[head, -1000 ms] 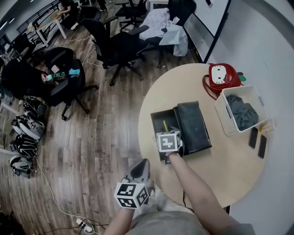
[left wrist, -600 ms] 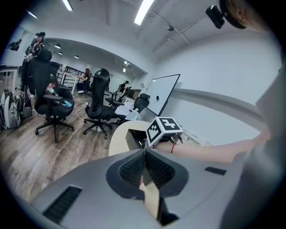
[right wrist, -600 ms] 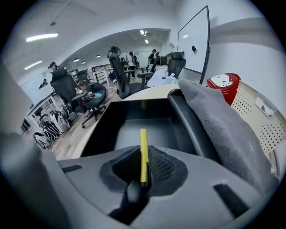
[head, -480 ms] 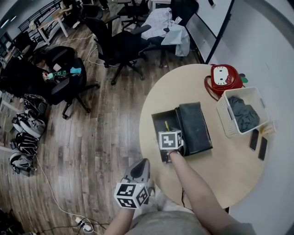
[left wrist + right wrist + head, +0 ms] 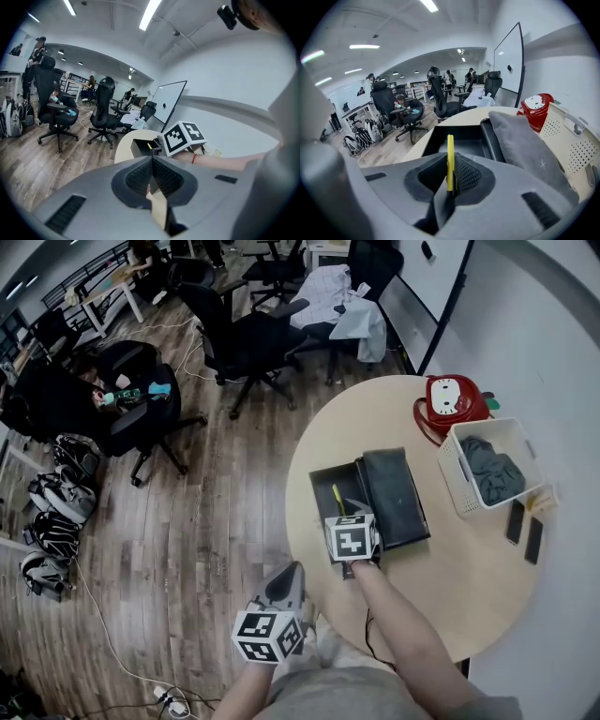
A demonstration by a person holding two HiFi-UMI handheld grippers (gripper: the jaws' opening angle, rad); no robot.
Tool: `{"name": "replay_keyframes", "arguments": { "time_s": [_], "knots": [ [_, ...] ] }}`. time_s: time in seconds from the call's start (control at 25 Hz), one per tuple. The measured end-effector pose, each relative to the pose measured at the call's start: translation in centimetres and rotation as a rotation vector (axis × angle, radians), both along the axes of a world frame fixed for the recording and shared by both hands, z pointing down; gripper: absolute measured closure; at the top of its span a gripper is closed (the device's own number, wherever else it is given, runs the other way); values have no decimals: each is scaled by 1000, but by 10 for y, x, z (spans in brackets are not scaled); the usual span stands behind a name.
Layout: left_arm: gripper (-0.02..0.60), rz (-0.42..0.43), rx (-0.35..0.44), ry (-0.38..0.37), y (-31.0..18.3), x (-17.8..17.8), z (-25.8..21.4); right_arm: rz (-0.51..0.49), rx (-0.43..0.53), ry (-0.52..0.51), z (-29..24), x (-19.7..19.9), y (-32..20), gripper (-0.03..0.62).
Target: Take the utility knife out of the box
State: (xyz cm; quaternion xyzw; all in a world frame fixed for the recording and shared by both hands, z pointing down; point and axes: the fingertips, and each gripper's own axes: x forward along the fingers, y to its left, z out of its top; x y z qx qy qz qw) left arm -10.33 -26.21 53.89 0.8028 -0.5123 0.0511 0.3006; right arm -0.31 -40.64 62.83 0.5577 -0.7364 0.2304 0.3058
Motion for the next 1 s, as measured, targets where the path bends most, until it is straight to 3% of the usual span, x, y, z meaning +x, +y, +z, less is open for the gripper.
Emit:
{"name": "replay_keyframes", "arguments": {
  "time_s": [0.2,1.0],
  "knots": [
    [578,13,27,0,11,4,-12,-20,79,-5,-27,0,18,557],
    [578,63,117,-9,72,5,-52,-46,328,-208,-148,3,142,557]
  ]
}}
